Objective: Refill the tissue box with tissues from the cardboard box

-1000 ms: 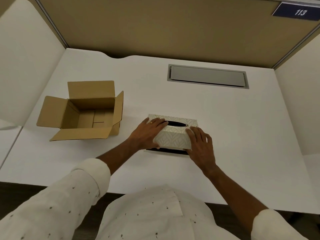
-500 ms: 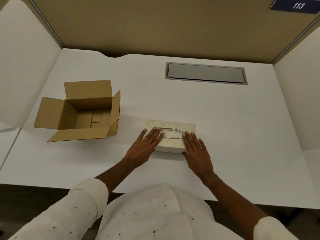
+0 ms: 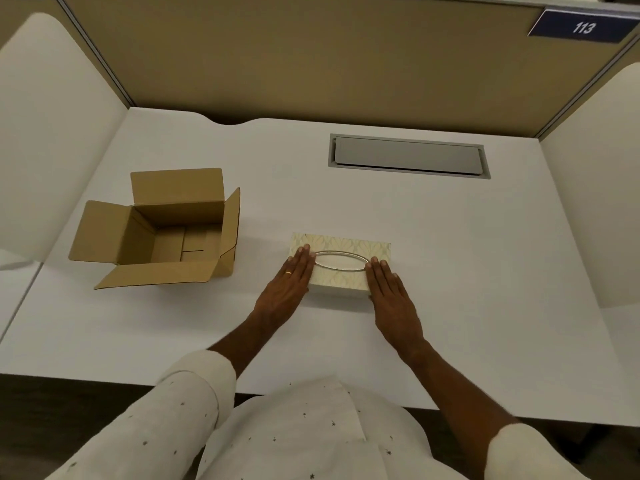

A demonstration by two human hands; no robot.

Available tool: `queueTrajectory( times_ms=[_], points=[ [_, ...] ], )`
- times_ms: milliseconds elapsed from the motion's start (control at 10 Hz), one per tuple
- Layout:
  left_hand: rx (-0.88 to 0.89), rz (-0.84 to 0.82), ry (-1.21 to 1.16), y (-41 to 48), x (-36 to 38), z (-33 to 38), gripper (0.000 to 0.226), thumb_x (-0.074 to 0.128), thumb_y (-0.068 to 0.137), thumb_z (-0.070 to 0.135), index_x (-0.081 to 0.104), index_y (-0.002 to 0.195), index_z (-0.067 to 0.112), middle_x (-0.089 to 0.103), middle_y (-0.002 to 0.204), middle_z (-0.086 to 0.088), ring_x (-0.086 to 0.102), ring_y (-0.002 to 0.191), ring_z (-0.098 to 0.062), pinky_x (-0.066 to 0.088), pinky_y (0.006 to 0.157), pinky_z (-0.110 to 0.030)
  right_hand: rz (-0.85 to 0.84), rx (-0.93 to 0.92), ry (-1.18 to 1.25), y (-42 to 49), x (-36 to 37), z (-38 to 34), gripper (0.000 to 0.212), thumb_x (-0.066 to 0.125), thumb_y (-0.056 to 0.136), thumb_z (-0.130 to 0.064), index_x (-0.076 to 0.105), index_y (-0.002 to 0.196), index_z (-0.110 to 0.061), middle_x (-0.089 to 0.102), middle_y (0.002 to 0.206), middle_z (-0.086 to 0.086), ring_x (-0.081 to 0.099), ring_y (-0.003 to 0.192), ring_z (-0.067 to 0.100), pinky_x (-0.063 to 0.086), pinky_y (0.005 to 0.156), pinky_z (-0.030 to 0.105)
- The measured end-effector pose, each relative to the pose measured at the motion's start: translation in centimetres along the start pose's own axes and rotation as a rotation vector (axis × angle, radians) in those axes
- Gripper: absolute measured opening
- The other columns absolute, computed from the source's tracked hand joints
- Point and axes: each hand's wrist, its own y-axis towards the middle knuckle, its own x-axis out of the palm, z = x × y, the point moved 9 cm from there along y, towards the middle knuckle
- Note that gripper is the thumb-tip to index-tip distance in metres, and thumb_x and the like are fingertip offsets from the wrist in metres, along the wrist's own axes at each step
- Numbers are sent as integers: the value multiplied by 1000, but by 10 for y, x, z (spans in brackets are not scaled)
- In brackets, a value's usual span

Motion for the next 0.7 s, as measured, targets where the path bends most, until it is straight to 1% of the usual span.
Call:
queueTrajectory(
  times_ms=[100, 200, 300, 400, 500, 600, 700],
  points=[
    [-52, -16, 3, 14, -2, -8, 58, 39, 106, 5, 10, 155, -6, 7, 164, -25, 7, 153, -36, 18, 125, -44, 14, 47, -10, 14, -8, 8, 77, 44, 96, 11, 7, 161, -5, 5, 171, 12, 5, 158, 26, 20, 128, 40],
    [-42, -59, -36, 30, 1, -8, 59, 35, 105, -2, 5, 155, -6, 3, 165, -24, 2, 154, -35, 18, 125, -43, -10, 48, -18, 25, -13, 18, 82, 34, 89, 16, 1, 161, -5, -1, 171, 12, 0, 159, 26, 17, 129, 39],
    [-68, -92, -3, 40, 3, -8, 61, 34, 105, 0, 0, 155, -6, -2, 165, -24, -2, 154, -35, 13, 127, -40, -43, 49, -8, 34, -16, 24, 84, 31, 87, 14, -5, 160, -5, -6, 171, 12, -5, 159, 26, 13, 129, 39],
    [-104, -161, 20, 45, 9, -8, 66, 33, 109, 24, -4, 155, -4, -7, 165, -24, -7, 154, -34, 9, 127, -40, -79, 57, -8, 39, -15, 27, 76, 35, 96, 4, -6, 160, -5, -8, 170, 13, -5, 159, 27, 10, 129, 39],
    [-106, -196, 25, 43, 7, -4, 81, 37, 105, 45, -7, 157, 0, -10, 166, -19, -9, 155, -31, 9, 127, -40, -116, 69, 7, 38, -18, 27, 69, 35, 108, -31, -3, 161, -7, -6, 171, 10, -4, 159, 26, 6, 130, 41],
    [-103, -171, -17, 41, -5, -3, 87, 34, 102, 55, -6, 158, 2, -10, 167, -16, -9, 155, -27, 7, 127, -40, -92, 122, 25, 39, -26, 29, 74, 28, 107, -50, -1, 161, -9, -2, 171, 8, -4, 159, 23, 3, 129, 43],
    [-78, -100, -16, 43, -23, -6, 81, 26, 103, 56, -3, 158, 4, -8, 168, -14, -10, 155, -25, 6, 127, -39, 19, 162, 90, 42, -47, 26, 78, 31, 105, -55, 3, 161, -9, 2, 171, 8, -1, 159, 23, 4, 130, 44]
  ],
)
